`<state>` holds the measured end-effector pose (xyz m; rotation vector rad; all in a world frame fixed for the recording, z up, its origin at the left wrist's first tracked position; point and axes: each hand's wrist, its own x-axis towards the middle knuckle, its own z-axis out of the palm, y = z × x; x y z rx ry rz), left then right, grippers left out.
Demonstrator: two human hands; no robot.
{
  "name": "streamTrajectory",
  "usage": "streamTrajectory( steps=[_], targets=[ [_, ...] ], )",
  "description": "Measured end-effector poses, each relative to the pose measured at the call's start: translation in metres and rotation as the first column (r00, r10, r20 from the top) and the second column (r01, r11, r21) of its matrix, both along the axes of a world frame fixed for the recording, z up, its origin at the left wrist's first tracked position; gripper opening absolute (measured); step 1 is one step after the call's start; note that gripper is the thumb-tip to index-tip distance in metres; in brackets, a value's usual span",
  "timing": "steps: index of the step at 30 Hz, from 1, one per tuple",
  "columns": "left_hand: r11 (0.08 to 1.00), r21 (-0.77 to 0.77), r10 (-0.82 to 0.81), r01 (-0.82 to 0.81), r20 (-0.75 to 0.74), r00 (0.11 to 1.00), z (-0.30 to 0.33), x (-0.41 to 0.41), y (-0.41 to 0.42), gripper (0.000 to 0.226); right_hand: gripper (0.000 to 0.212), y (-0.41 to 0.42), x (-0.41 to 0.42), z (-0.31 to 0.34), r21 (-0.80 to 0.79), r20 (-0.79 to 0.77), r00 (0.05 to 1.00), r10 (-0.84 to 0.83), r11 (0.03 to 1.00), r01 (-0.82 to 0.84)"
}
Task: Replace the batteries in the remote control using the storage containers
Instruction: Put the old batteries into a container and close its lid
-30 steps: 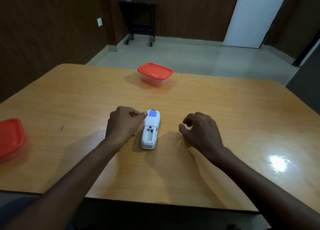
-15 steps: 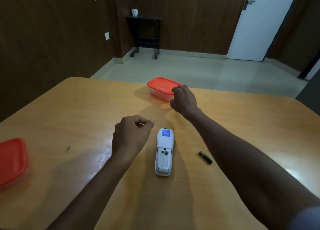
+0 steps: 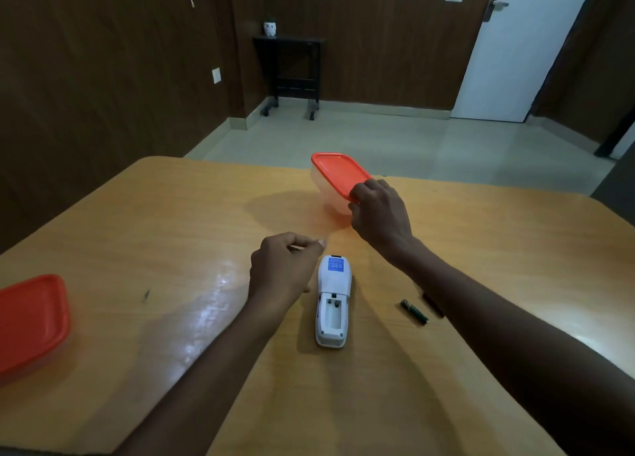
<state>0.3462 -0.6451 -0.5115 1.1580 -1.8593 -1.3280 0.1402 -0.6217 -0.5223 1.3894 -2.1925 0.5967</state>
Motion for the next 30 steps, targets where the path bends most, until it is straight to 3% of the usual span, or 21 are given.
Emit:
streamTrajectory(
  steps=[4,8,15,18,23,27,30],
  targets=[
    [0.940,0.330,-0.023,0.088,-0.194,0.981,0.011,-0.005,0.008,0.041,0.022,0.062,0.041,0.013,-0.083,0.054,0.993,0.102,0.992,-0.097],
    [0.731,0.587,-0.049,0.347,-0.462,0.885,0.015,-0.007,0.015,0.067,0.023,0.120,0.078,0.022,-0.158,0.096,0.973,0.211,0.968,-0.194],
    [0.501,0.588,-0.084,0.635,-0.698,0.712,0.005,-0.010,0.042,0.086,0.030,0.161,0.098,0.028,-0.393,0.270,0.841,0.470,0.851,-0.349],
    [0.408,0.604,-0.016,0.685,-0.745,0.667,0.009,-0.008,0.051,0.083,0.037,0.166,0.091,0.025,-0.336,0.194,0.820,0.538,0.822,-0.460],
    [0.266,0.554,-0.002,0.788,-0.818,0.576,0.011,-0.004,0.050,0.086,0.045,0.175,0.064,0.014,-0.104,-0.024,0.798,0.602,0.792,-0.601],
    [0.216,0.512,-0.065,0.832,-0.842,0.535,0.011,-0.003,0.052,0.102,0.046,0.179,0.054,0.011,-0.046,-0.113,0.770,0.628,0.771,-0.635],
    [0.219,0.491,-0.067,0.843,-0.855,0.515,0.012,-0.004,0.057,0.101,0.043,0.180,0.052,0.011,-0.072,-0.158,0.763,0.626,0.764,-0.641]
  ],
)
